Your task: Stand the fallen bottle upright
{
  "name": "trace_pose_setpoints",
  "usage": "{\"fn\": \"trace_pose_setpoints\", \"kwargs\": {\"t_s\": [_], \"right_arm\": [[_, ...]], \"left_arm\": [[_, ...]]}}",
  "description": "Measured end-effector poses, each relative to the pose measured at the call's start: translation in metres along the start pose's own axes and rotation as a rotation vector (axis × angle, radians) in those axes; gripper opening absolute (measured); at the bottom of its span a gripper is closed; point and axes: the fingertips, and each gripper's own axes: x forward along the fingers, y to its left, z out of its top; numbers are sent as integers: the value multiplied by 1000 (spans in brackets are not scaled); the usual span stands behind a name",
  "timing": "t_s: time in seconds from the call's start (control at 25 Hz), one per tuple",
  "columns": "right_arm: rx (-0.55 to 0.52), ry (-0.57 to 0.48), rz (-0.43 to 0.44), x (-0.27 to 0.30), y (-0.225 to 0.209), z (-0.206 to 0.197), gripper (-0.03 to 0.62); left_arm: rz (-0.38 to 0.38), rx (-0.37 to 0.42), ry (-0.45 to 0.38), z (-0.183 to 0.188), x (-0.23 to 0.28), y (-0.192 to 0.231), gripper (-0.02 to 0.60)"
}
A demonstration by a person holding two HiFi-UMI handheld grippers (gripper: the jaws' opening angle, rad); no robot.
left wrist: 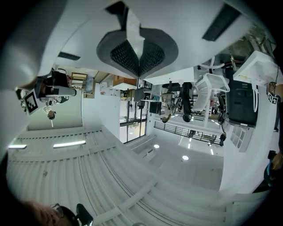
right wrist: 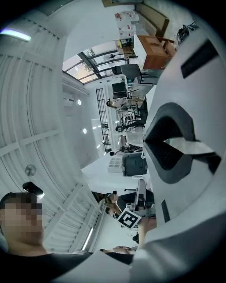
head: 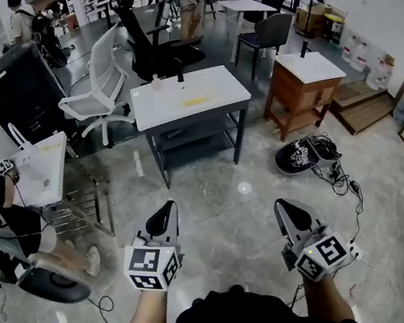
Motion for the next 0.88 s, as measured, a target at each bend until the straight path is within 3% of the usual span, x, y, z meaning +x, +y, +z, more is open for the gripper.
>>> {"fn": "trace_pose_setpoints", "kwargs": {"t_s": [0.16, 0.48, 0.88], "right_arm": [[13, -15, -15, -10, -31, 5, 8], [83, 5, 50, -15, -64, -9, 11], [141, 56, 28, 50, -125, -24, 12]], "left_arm": [[-13, 13, 4, 5, 22, -23, 15], [-31, 19, 27, -4, 58, -63, 15], [-53, -33, 39, -17, 153, -23, 15]]}}
